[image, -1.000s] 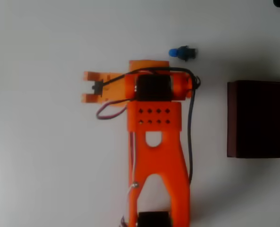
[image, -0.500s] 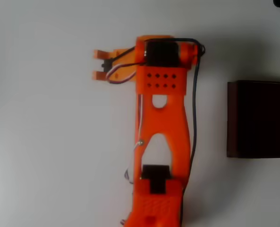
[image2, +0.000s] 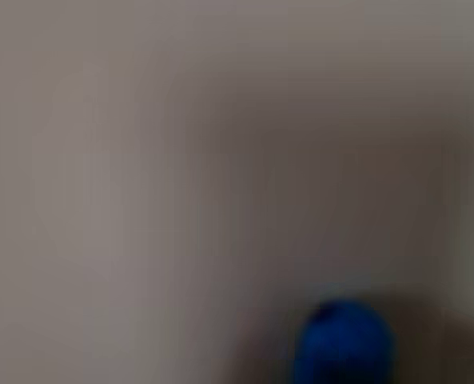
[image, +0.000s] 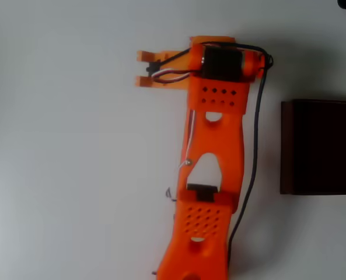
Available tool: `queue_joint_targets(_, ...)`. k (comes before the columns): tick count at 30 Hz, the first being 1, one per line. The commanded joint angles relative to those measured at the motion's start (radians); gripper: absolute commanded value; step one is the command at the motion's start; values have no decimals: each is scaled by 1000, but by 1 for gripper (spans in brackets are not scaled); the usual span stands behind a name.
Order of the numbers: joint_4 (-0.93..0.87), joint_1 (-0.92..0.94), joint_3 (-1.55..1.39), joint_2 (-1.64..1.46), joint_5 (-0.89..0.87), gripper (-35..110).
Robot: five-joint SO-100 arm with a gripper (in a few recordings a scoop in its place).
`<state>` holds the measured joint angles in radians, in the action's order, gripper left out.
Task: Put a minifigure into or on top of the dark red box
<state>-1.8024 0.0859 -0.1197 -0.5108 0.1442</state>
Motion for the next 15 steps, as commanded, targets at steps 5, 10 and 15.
queue_joint_targets(5,-21,38,40,-2,48,20)
queue_joint_targets(10,-21,28,83,37,51,20)
queue_joint_targets(15,-21,23,112,63,57,20)
